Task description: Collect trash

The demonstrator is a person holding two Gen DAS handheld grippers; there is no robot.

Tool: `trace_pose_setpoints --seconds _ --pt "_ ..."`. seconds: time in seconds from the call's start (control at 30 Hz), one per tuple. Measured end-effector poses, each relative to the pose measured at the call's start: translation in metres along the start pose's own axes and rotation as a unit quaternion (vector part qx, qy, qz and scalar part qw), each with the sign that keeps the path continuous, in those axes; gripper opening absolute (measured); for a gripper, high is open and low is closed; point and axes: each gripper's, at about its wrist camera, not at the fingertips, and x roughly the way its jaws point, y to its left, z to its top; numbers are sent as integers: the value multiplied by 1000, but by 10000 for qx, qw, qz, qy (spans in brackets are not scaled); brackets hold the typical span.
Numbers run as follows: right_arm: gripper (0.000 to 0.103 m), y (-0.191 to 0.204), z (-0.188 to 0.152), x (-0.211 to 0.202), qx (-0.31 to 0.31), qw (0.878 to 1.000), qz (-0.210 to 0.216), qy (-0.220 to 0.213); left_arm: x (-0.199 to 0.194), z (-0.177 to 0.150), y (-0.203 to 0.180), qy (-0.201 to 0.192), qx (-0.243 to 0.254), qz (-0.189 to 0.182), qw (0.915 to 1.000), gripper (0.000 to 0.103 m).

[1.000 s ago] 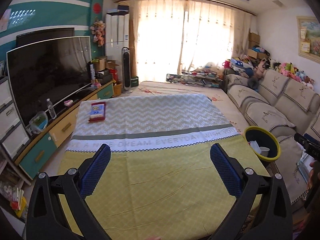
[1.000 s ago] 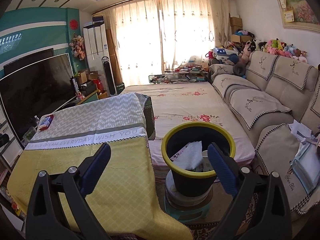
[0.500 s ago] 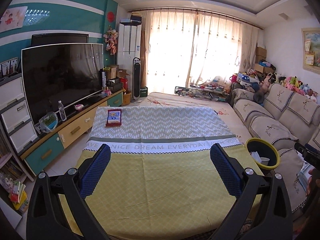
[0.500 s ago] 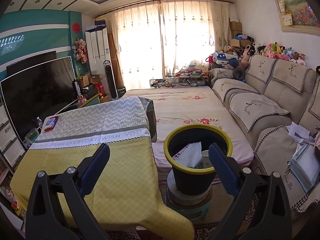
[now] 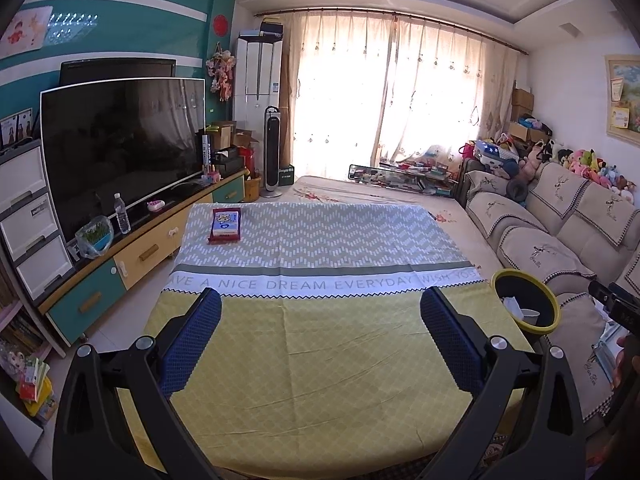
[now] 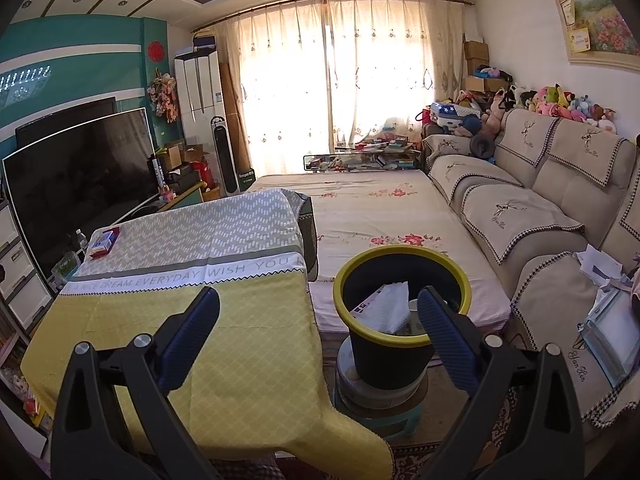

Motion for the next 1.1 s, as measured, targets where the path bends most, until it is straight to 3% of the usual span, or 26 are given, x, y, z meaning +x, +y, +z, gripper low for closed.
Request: trace_pose_setpoints --seconds 1.1 --pt "94 5 -5 7 -1 9999 79 74 17 -4 1 163 -15 -45 9999 98"
